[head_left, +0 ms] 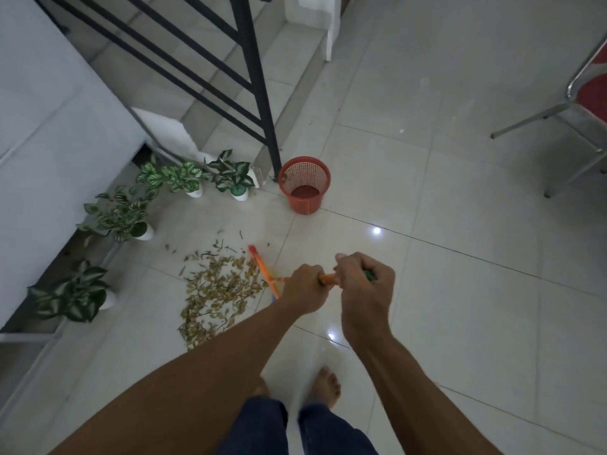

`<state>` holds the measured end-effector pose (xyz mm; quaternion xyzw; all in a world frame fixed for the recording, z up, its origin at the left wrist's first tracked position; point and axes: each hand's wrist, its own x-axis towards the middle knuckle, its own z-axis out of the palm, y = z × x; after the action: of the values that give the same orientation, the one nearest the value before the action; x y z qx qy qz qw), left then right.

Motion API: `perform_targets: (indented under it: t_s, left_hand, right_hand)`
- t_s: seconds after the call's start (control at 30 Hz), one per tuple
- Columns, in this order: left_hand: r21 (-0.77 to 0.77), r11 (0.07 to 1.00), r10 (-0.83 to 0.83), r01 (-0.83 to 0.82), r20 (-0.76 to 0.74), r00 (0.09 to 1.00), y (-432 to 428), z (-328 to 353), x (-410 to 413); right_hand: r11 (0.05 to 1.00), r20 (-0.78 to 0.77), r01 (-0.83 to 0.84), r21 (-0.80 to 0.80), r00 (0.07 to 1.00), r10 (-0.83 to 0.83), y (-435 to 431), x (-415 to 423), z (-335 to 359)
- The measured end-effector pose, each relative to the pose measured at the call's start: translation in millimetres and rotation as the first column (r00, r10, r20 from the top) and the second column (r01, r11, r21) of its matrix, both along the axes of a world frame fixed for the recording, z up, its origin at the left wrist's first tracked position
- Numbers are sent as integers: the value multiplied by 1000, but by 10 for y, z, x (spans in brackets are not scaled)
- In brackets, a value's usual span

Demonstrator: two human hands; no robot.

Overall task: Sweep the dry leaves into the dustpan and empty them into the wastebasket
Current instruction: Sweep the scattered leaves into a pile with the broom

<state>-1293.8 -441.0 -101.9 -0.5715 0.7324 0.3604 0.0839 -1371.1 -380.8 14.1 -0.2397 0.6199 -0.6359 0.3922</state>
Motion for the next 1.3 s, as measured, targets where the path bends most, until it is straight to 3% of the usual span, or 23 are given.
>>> perform_targets:
  t_s: [0.23, 0.43, 0.53, 0.77, 0.83, 0.93, 1.1, 1.3]
  left_hand:
    - [-72, 997, 13, -23, -126, 992, -320, 417, -451]
    - [-54, 998, 13, -18, -95, 995, -382, 233, -111]
    - [-35, 993, 111, -113, -72, 991, -368, 41, 239]
    - [-92, 972, 207, -218, -121, 971, -700, 223, 359]
    - [-113, 967, 206, -227, -173, 963, -901, 379, 350]
    - [-85, 973, 193, -217, -225, 955, -1222, 366, 448]
    - [37, 951, 306, -307, -270, 913, -1446, 103, 943]
    - [-37, 910, 404, -412, -139, 904, -1482, -60, 1343]
  right_hand:
    - [993, -36, 45, -110, 998, -50, -292, -395, 393]
    - [988, -158, -151, -25, 977, 146, -326, 87, 27]
    - [981, -118, -196, 5, 974, 195, -375, 319, -71]
    - [998, 60, -38, -56, 997, 41, -881, 346, 272]
    - [994, 23, -56, -92, 998, 59, -1053, 348, 388]
    - [985, -158, -144, -99, 979, 127, -1301, 520, 399]
    - [933, -297, -360, 11, 890, 347, -1589, 1161, 109]
    - [919, -214, -394, 4, 898, 385, -1783, 1410, 248]
